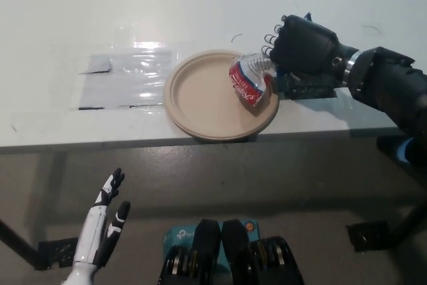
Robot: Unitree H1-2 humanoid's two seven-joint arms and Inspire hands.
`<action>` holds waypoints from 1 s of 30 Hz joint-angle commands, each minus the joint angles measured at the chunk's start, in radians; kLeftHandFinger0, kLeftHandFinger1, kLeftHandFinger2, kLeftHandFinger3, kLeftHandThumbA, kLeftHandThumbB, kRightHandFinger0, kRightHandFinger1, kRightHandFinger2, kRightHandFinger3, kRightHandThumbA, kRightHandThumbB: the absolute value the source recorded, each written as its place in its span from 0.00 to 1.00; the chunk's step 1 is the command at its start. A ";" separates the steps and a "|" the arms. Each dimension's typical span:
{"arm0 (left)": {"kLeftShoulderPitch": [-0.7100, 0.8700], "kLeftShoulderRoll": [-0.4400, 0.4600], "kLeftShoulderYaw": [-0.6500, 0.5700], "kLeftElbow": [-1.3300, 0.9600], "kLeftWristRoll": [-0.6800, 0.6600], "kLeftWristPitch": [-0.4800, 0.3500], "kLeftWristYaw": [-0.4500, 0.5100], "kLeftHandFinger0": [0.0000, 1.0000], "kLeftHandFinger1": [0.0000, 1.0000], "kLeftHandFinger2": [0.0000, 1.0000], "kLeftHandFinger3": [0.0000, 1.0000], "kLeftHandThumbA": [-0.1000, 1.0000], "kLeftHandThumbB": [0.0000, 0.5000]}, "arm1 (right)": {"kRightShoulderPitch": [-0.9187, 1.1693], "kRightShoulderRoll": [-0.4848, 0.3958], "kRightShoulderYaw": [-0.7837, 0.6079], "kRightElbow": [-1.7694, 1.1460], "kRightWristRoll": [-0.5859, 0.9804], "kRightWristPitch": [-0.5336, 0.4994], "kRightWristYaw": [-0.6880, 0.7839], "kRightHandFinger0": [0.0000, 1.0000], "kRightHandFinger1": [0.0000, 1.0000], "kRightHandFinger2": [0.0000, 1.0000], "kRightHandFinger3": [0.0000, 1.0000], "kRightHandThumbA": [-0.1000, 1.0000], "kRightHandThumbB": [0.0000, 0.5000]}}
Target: The robot picks up a small bag of sunflower seeds on the right hand side and take it to the empty plate on the left hand side then pours some sunflower seeds on to the plate.
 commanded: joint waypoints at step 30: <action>-0.006 0.021 -0.005 -0.043 -0.013 -0.006 -0.009 1.00 1.00 1.00 1.00 1.00 0.53 | -0.143 -0.007 0.018 -0.018 -0.079 0.067 -0.069 0.00 0.00 0.40 0.20 0.00 0.63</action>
